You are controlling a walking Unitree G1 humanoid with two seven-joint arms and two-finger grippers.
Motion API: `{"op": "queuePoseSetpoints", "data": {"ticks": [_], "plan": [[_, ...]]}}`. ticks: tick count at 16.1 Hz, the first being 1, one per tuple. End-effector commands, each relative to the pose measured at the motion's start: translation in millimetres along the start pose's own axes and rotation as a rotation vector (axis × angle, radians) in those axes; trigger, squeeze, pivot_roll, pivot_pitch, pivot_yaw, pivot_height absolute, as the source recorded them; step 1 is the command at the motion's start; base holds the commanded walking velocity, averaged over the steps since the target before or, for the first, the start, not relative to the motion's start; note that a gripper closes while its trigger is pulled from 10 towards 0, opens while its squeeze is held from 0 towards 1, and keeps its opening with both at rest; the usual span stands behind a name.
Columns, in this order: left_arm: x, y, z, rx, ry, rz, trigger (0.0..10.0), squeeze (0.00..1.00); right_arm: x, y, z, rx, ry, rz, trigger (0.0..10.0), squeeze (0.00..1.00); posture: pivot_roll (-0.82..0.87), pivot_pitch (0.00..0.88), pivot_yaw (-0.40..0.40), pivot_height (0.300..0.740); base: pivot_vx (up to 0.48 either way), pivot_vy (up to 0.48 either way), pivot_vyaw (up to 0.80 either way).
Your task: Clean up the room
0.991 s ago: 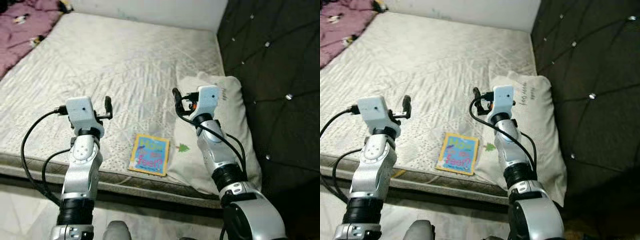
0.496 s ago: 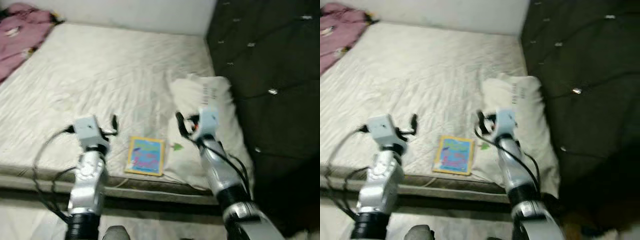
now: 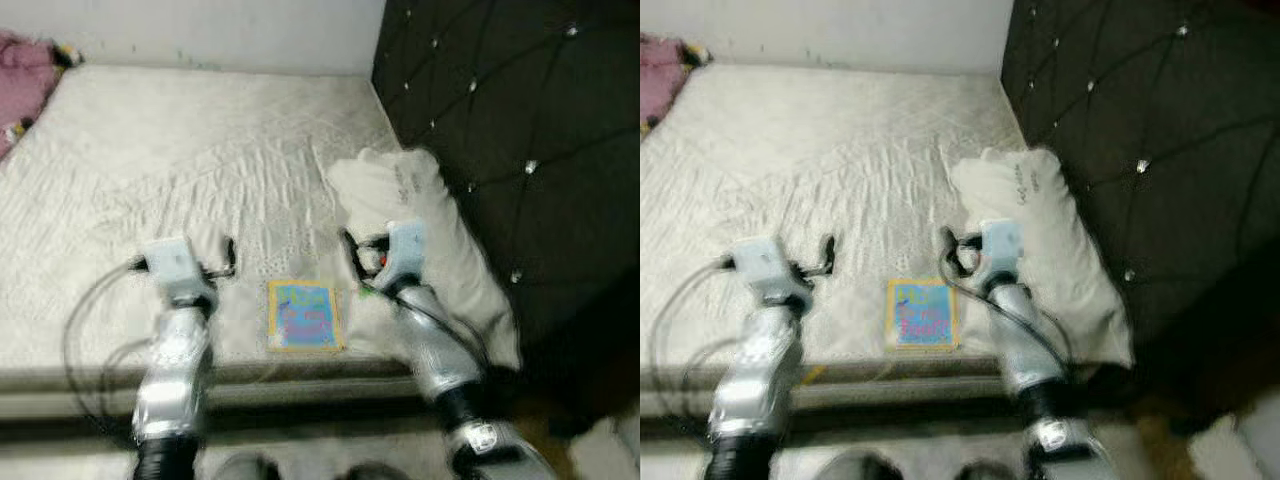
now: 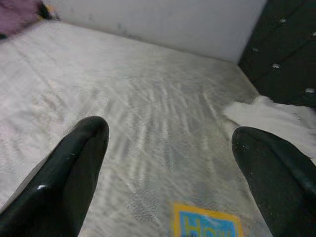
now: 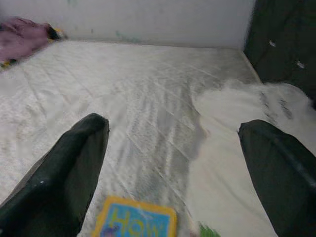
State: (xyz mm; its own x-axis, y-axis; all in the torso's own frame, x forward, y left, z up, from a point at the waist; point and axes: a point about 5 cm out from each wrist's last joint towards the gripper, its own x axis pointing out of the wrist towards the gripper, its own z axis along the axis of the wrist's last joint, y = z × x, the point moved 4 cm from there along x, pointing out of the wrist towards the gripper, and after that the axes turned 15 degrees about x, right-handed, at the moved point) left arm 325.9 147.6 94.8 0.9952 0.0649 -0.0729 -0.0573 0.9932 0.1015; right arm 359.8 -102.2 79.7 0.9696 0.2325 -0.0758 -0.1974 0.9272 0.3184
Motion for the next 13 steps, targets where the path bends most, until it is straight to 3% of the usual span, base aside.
{"op": "queuePoseSetpoints", "data": {"ticks": [1, 13], "plan": [[1.2, 4.7, 2.3, 0.004, -0.004, 0.007, 10.0, 0.0, 1.5, 6.5, 4.1, 0.007, -0.006, 0.019, 10.0, 0.0, 0.08, 0.019, -0.048, 0.74, 0.0, 0.48, 0.0], [-0.4, 1.1, 2.3, -0.009, 0.001, 0.007, 10.0, 0.0, 0.2, 10.7, 2.6, 0.014, 0.016, 0.027, 10.0, 0.0, 0.08, 0.025, -0.042, 0.74, 0.0, 0.48, 0.0]]}}
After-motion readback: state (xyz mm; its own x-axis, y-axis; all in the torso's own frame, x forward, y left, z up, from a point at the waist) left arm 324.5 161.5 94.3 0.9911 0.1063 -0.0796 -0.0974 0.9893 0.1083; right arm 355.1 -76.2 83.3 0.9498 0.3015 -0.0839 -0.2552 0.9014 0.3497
